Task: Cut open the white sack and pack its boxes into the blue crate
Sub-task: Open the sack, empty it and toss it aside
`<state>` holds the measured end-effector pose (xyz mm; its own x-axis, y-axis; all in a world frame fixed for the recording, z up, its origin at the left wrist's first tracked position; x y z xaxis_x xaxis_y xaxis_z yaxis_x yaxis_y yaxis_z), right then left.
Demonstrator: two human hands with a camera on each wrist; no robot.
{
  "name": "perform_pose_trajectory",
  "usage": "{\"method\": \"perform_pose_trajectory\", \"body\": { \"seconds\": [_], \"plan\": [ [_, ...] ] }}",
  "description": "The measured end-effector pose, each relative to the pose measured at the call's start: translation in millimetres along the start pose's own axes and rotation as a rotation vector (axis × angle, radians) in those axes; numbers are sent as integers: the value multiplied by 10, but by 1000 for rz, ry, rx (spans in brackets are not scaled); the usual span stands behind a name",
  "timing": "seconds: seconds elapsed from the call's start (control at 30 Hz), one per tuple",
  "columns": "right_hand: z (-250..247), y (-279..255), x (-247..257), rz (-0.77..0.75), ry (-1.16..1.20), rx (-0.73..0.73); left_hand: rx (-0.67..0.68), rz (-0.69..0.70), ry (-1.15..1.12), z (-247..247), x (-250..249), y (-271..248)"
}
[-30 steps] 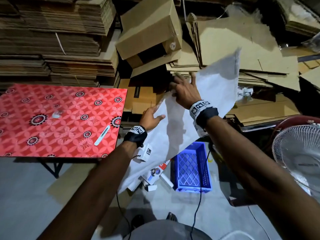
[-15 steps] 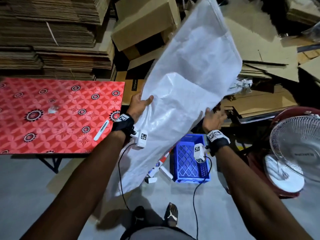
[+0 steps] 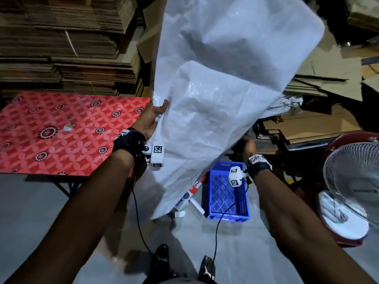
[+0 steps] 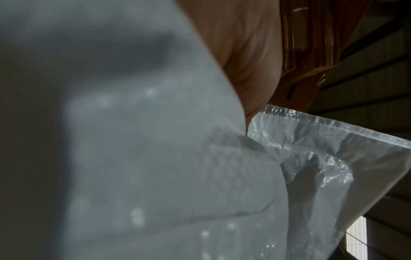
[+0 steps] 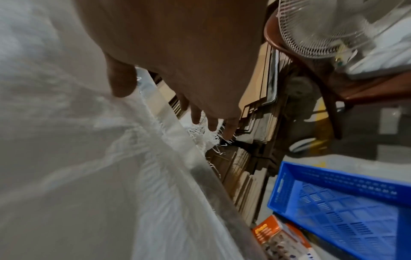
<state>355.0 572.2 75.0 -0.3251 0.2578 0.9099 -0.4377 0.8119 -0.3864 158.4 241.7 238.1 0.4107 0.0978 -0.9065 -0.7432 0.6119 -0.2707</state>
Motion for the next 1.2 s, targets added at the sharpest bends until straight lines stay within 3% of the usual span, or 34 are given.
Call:
{"method": "perform_pose_trajectory", "body": {
  "seconds": [0.07, 0.13, 0.27, 0.43, 0.63, 0.8, 0.9, 1.07, 1.13, 1.2],
  "plan": [
    [-67, -65, 227, -25, 83, 45, 17, -24, -83, 112, -31, -116],
    [-111, -461, 613, -38, 188, 87, -17, -23, -143, 183, -44, -189],
    [-201, -416, 870, -77, 377, 206, -115, 48, -183, 185, -49, -370],
    [-318, -305, 1074, -203, 65, 165, -401, 179, -28, 65, -43, -424],
    [-498, -255, 1089, -426, -332, -57, -756, 309, 357, -193, 93, -271],
    [-650, -239, 890, -278, -454, -119, -851, 87, 492, -855, 434, 16],
    [-707, -282, 776, -194, -472, -121, -784, -4, 373, -988, 567, 126],
    [-756, -399, 703, -208, -342, -152, -522, -164, 257, -814, 598, -176],
    [-760, -410, 665, -237, -266, -133, -514, -244, 333, -888, 691, -198],
    [-771, -438, 668, -242, -255, -132, -537, -227, 374, -907, 698, -247]
  ]
}}
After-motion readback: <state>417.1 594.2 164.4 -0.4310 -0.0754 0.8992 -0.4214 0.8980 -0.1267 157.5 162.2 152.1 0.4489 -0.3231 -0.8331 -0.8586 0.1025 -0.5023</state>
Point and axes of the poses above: each hand's wrist, its own y-axis towards the middle knuckle, its own z-axis out of the palm, x = y × z, the point moved 3 cm from there along y, towards the middle knuckle, and after that the axes turned 5 degrees about -x, right-handed, at the moved point
